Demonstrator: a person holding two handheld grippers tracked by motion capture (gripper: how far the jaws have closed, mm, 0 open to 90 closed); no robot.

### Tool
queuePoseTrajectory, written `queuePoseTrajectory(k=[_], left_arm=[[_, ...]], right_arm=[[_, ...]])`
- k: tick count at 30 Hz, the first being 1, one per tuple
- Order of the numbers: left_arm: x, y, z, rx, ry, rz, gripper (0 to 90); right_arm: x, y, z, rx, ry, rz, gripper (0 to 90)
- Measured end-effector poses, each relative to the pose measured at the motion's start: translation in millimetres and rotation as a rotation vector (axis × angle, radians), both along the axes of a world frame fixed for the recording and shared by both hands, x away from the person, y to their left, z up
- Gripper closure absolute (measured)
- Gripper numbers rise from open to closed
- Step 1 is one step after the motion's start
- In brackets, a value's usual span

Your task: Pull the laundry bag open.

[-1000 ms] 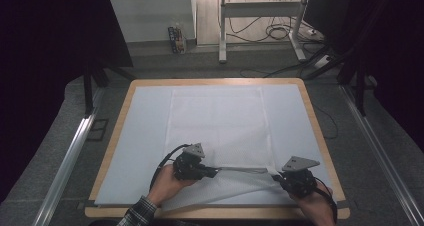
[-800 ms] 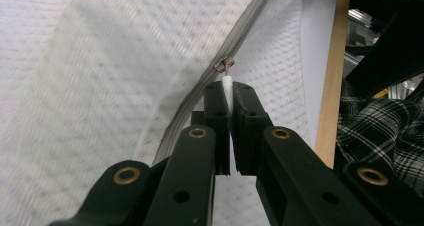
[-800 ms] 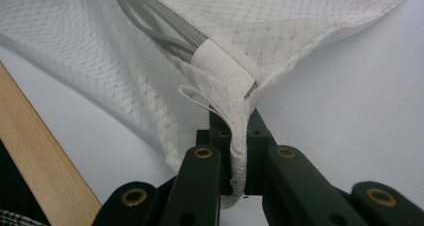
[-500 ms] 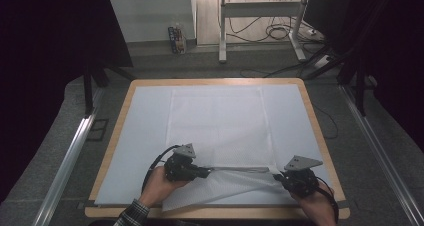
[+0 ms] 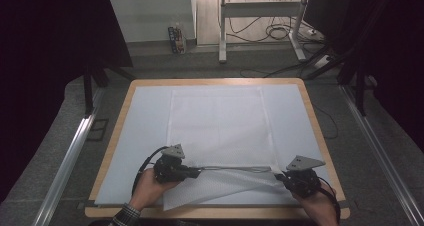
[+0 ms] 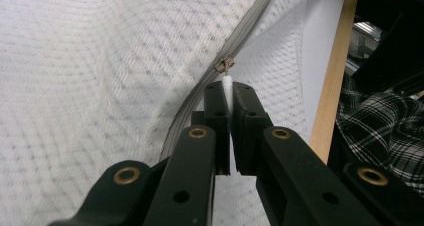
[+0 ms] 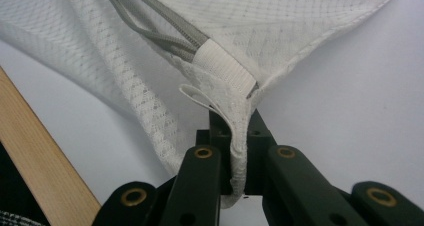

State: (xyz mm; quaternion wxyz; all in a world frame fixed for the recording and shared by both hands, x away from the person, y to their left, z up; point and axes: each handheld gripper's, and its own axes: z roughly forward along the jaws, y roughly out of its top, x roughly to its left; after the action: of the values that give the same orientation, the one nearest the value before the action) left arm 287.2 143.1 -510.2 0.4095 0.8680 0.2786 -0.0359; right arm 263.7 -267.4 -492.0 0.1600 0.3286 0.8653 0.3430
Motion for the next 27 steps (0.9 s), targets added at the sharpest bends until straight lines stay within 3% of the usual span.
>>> queuePoseTrajectory(k=[27], left_arm=[[-12.6,32.3,-1.9,-0.001,0.022,0.064,87.2]], right_arm=[[-0.8,0.1,0.1,-0.005,0.005,0.001,86.2]])
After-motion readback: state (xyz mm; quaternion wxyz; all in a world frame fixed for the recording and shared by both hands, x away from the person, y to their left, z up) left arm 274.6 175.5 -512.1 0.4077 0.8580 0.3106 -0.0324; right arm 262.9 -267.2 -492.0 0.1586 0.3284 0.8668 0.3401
